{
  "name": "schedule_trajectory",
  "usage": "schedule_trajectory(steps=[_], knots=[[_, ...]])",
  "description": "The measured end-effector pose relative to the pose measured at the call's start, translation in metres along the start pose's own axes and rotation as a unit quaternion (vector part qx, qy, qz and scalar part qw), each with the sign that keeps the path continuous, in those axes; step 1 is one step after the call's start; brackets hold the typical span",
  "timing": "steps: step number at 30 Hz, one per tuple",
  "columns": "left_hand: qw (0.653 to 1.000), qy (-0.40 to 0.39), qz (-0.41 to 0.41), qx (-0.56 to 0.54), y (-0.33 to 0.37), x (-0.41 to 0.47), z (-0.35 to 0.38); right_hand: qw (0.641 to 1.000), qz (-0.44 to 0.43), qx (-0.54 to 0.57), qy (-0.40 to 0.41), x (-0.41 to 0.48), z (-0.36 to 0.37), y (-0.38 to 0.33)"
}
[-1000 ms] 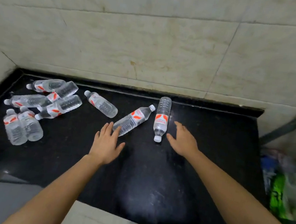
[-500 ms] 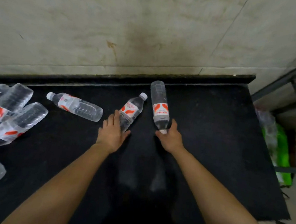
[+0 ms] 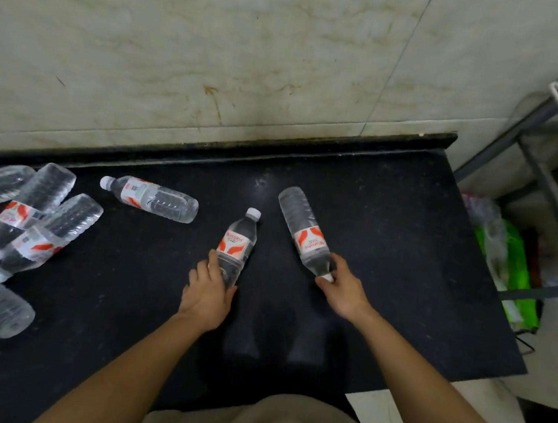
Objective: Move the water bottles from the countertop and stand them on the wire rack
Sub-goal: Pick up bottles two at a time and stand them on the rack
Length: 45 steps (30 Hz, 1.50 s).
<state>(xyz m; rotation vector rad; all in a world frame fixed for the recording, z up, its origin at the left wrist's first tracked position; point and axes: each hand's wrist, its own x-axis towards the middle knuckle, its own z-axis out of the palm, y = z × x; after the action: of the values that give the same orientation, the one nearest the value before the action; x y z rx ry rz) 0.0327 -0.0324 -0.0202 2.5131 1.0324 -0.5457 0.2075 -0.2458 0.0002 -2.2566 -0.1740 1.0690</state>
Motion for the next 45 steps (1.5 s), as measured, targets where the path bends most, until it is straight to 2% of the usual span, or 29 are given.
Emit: schedule_trajectory(steps=[2, 4, 8, 11, 13, 16, 18, 22, 24, 26, 30, 32, 34, 35, 37, 40, 42, 45], knots=[[1.0, -0.017, -0.009, -0.014, 0.002, 0.003, -0.006, 0.998, -0.048, -0.019, 0.023, -0.012, -0.014, -0.004], [0.999, -0.034, -0.029, -0.029, 0.007, 0.01, -0.014, 0.988, -0.121, -0.052, 0.079, -0.022, -0.03, -0.021], [0.995, -0.026, -0.074, -0.068, 0.022, 0.028, -0.025, 0.946, -0.237, -0.142, 0.172, -0.028, -0.066, -0.073], [0.988, -0.004, -0.105, -0.109, 0.031, 0.035, -0.021, 0.944, -0.223, -0.172, 0.173, -0.027, -0.079, -0.102], [0.984, 0.016, -0.122, -0.127, 0.03, 0.036, -0.018, 0.952, -0.199, -0.136, 0.188, -0.026, -0.075, -0.102], [0.986, 0.035, -0.122, -0.11, 0.025, 0.038, -0.011, 0.936, -0.224, -0.079, 0.259, -0.026, -0.059, -0.08], [0.989, 0.046, -0.11, -0.089, 0.025, 0.039, -0.008, 0.932, -0.232, -0.019, 0.278, -0.024, -0.051, -0.064], [0.994, 0.084, -0.065, -0.005, 0.027, 0.037, -0.002, 0.947, -0.213, 0.107, 0.215, -0.017, -0.032, -0.057], [0.995, 0.096, -0.039, -0.01, 0.029, 0.034, 0.002, 0.945, -0.199, 0.191, 0.178, -0.015, -0.025, -0.061], [0.996, 0.078, -0.036, -0.034, 0.03, 0.034, 0.003, 0.951, -0.174, 0.224, 0.124, -0.014, -0.026, -0.067], [0.987, 0.03, -0.051, -0.149, 0.025, 0.041, -0.018, 0.978, -0.183, 0.085, 0.048, -0.008, -0.034, -0.065], [0.975, 0.019, -0.055, -0.215, 0.021, 0.036, -0.032, 0.981, -0.176, 0.072, 0.04, -0.008, -0.036, -0.062], [0.95, 0.018, -0.04, -0.31, 0.02, 0.023, -0.046, 0.981, -0.167, 0.087, 0.056, -0.011, -0.037, -0.059], [0.926, 0.018, -0.031, -0.375, 0.021, 0.015, -0.052, 0.979, -0.163, 0.102, 0.067, -0.013, -0.038, -0.057], [0.86, 0.0, -0.031, -0.509, 0.024, 0.001, -0.068, 0.975, -0.155, 0.129, 0.092, -0.018, -0.039, -0.054], [0.738, -0.092, -0.029, -0.667, 0.03, -0.009, -0.095, 0.975, -0.132, 0.121, 0.129, -0.026, -0.045, -0.059], [0.663, -0.153, -0.027, -0.733, 0.04, -0.015, -0.114, 0.972, -0.133, 0.111, 0.158, -0.036, -0.05, -0.064], [0.599, -0.212, 0.001, -0.772, 0.066, -0.024, -0.132, 0.955, -0.136, 0.136, 0.228, -0.057, -0.061, -0.063]])
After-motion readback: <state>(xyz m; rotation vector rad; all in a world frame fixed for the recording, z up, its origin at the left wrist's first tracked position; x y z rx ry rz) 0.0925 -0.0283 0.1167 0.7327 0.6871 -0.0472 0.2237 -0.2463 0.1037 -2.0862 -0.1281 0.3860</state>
